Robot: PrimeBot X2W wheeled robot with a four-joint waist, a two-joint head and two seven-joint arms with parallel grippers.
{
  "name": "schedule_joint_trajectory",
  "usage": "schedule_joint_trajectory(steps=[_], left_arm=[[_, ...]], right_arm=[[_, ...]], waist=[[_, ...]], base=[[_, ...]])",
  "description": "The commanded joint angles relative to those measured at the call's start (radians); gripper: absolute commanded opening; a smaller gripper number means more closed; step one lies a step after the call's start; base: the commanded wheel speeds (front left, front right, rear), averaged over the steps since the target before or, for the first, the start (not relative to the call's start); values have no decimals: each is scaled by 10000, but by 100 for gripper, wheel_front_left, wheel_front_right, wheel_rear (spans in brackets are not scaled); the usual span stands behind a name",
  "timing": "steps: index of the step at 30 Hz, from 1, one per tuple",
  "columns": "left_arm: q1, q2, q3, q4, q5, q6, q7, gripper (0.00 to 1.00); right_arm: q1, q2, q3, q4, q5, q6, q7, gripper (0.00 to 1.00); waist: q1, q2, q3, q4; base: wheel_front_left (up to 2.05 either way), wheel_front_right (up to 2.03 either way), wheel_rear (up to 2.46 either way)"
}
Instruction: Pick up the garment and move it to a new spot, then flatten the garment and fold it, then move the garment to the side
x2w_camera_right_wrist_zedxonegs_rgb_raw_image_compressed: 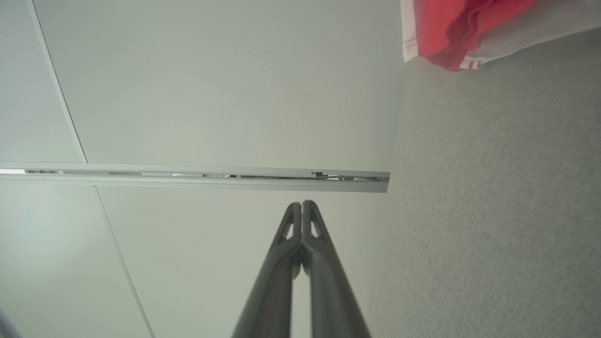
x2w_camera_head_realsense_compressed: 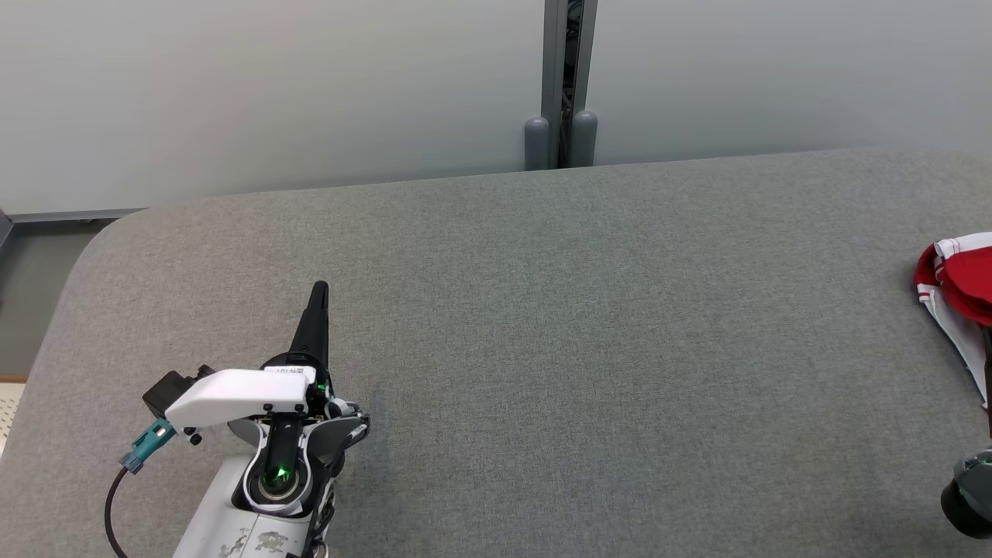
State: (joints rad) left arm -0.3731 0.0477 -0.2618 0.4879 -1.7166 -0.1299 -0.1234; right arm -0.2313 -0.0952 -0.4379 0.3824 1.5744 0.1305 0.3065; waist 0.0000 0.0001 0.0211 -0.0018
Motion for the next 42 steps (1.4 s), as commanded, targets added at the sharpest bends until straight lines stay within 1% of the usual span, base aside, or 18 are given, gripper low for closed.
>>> schedule_joint_trajectory(steps=[1, 42], left_arm=[[-69, 48, 8, 2, 8, -38, 37, 0], [-68, 48, 9, -1, 9, -38, 37, 0]], right_arm=[[-21, -44, -4, 32, 15, 4, 8, 0], [-33, -12, -48, 31, -39, 4, 52, 0]], waist=[[0, -1, 0, 0], [0, -1, 0, 0]], base=[[0, 0, 0], [0, 0, 0]])
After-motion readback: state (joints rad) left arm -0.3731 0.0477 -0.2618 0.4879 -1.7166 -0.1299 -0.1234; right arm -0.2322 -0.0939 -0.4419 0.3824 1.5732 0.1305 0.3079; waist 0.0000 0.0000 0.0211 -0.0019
